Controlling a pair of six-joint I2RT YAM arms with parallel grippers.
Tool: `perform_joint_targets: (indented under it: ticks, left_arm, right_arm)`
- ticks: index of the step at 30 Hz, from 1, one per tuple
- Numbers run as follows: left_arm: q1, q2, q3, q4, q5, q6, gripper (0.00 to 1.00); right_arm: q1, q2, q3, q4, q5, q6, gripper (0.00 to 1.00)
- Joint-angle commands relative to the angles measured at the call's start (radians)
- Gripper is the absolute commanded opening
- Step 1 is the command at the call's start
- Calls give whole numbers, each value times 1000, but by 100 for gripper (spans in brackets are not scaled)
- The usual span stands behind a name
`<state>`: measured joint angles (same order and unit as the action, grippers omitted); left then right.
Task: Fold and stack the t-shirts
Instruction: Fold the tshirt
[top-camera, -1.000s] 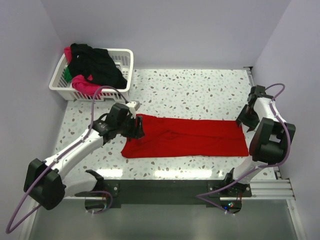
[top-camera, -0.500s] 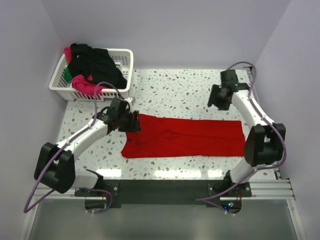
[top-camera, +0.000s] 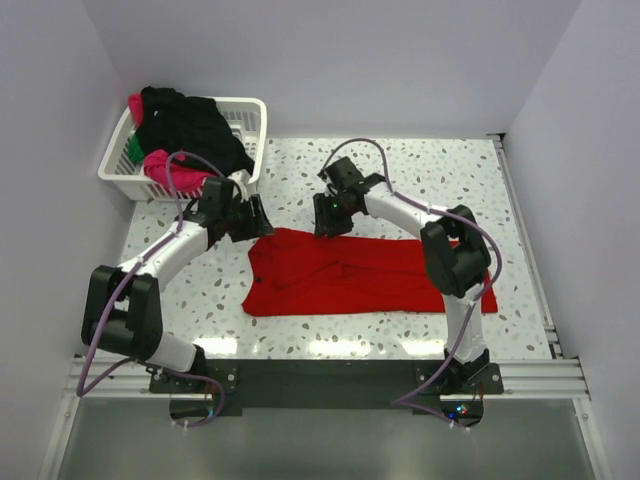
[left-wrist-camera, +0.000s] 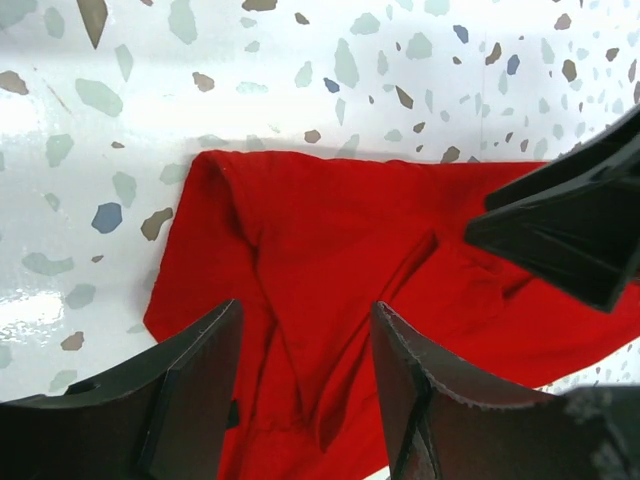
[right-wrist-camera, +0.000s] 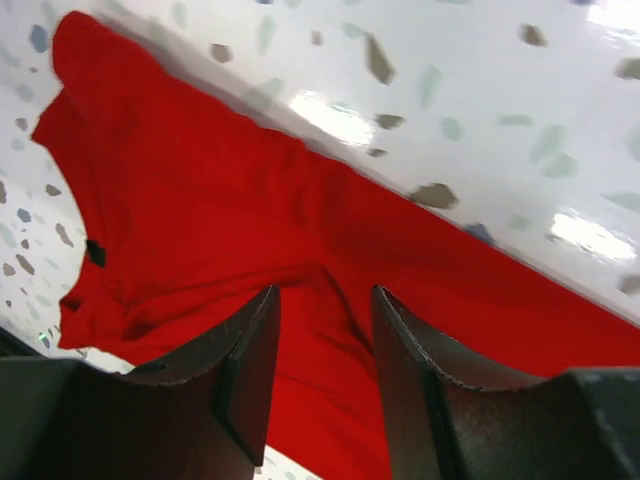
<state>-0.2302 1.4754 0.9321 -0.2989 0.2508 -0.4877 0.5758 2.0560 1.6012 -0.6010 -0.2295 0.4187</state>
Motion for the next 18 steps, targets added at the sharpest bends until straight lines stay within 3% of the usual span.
perform_joint_targets:
  ticks: [1, 18]
  left_arm:
    - [0, -9, 13, 55, 58, -19, 58]
    - [2, -17, -30, 61, 96, 5, 59]
  right_arm:
    - [27, 35, 78, 52, -41, 14, 44]
    - [101, 64, 45, 3, 50, -17, 41]
